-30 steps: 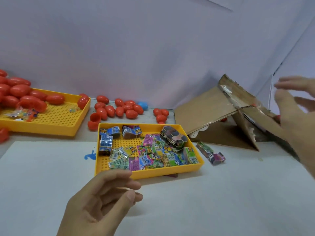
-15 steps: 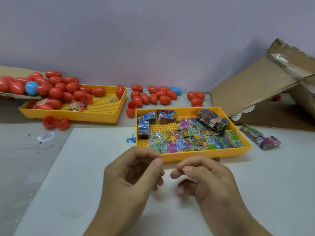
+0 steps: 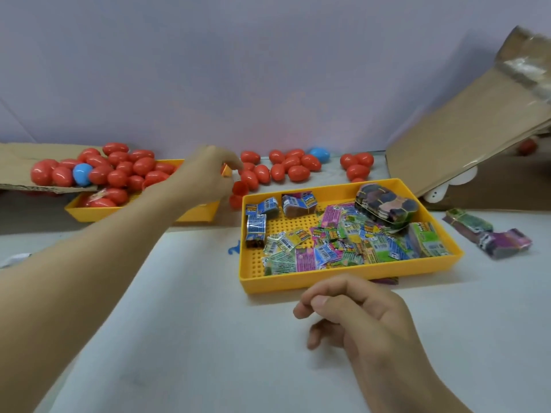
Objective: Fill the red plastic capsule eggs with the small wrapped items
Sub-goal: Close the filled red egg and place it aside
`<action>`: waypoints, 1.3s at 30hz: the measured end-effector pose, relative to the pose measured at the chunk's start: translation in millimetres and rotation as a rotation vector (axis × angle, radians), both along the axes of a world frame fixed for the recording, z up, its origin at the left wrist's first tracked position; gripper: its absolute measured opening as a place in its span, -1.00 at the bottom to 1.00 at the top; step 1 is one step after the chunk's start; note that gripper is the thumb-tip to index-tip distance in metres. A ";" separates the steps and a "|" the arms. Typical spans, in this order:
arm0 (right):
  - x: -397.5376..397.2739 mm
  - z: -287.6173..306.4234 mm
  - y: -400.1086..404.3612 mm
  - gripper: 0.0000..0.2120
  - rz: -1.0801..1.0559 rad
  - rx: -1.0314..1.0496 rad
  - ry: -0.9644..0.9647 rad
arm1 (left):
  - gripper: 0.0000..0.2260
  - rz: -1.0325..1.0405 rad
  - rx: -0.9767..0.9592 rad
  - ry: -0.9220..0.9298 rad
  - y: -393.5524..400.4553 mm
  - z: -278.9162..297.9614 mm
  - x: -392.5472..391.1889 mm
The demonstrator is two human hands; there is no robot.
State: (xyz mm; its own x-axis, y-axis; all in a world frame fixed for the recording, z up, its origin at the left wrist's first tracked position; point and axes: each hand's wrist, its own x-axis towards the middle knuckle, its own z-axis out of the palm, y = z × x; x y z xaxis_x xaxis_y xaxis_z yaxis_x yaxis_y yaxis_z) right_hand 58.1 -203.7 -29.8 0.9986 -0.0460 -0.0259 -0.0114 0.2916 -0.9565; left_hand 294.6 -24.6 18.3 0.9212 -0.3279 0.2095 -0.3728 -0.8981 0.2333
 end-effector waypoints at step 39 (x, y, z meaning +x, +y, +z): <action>-17.5 25.4 -19.8 -0.57 0.055 -0.262 0.113 | -0.80 -0.212 -1.394 0.564 -38.8 -52.3 -224.9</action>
